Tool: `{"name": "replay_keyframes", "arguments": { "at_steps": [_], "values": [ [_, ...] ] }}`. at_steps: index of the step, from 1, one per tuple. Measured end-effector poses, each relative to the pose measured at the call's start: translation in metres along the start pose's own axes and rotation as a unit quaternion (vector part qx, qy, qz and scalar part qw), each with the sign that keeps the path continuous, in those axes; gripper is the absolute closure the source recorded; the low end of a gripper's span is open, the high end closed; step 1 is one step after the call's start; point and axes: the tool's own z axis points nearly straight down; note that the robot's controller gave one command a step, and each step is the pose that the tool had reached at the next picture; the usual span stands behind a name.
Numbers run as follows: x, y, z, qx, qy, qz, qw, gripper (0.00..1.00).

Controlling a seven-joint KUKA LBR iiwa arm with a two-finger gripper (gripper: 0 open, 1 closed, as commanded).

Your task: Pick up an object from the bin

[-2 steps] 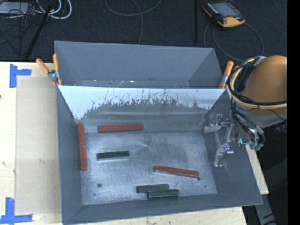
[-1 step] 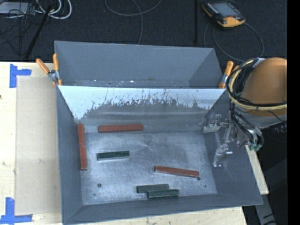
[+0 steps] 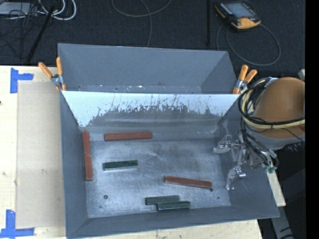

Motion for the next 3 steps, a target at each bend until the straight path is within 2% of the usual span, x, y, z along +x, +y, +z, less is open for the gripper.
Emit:
{"name": "replay_keyframes", "arguments": {
  "at_steps": [1,2,3],
  "values": [
    [-0.003,0.036,0.079,0.003,0.0014,-0.029,0.9996,1.0],
    [-0.003,0.036,0.079,0.003,0.0013,-0.029,0.9996,1.0],
    [0.0,0.017,-0.066,0.002,-0.0058,-0.045,0.999,1.0]
  ]
}}
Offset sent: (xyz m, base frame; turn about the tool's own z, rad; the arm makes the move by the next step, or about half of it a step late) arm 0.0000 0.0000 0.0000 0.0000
